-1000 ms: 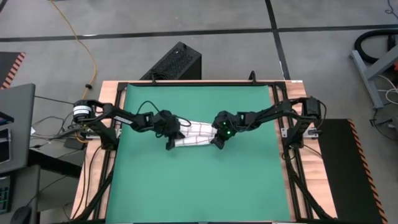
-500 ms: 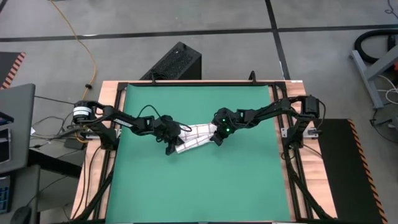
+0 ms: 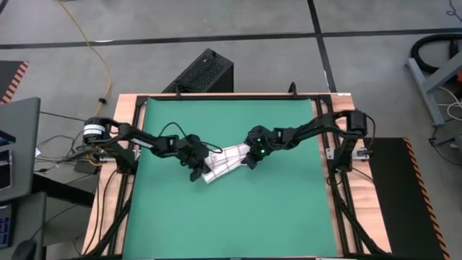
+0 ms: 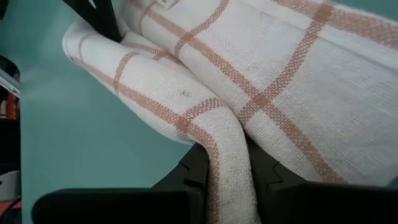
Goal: Roll towel
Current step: Roll the white towel
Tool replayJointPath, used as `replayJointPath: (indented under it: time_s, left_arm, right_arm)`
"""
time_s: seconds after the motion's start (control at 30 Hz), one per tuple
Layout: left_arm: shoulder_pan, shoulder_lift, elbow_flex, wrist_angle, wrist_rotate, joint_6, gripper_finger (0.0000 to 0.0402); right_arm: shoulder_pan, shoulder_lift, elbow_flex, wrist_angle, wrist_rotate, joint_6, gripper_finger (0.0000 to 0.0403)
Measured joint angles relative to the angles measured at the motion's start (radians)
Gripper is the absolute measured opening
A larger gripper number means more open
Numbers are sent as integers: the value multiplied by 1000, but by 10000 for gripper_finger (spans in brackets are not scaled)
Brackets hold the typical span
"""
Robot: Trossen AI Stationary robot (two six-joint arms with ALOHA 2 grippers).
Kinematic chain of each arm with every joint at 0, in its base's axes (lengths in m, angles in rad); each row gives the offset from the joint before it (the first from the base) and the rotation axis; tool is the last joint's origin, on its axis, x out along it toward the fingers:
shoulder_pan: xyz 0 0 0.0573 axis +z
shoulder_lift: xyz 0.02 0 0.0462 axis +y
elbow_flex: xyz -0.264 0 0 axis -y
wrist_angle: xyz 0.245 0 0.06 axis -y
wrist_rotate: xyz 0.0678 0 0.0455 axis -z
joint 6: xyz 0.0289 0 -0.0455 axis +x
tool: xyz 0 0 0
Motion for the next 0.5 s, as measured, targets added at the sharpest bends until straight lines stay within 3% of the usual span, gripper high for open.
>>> replayJointPath:
  time_s: [0.13, 0.27, 0.37, 0.5]
  left_arm:
    - [-1, -84, -7, -73, 24, -56, 0]
    - [-3, -214, -7, -245, 47, -77, 0]
    - [-6, -303, -13, -412, -1, -96, 0]
    - [-41, -435, -7, -482, -129, -120, 0]
  right_arm:
    - [13, 19, 0, 27, -1, 6, 72]
    - [21, 20, 0, 27, 7, 6, 72]
    - [21, 19, -1, 30, 7, 6, 72]
    - [22, 19, -2, 34, 7, 6, 72]
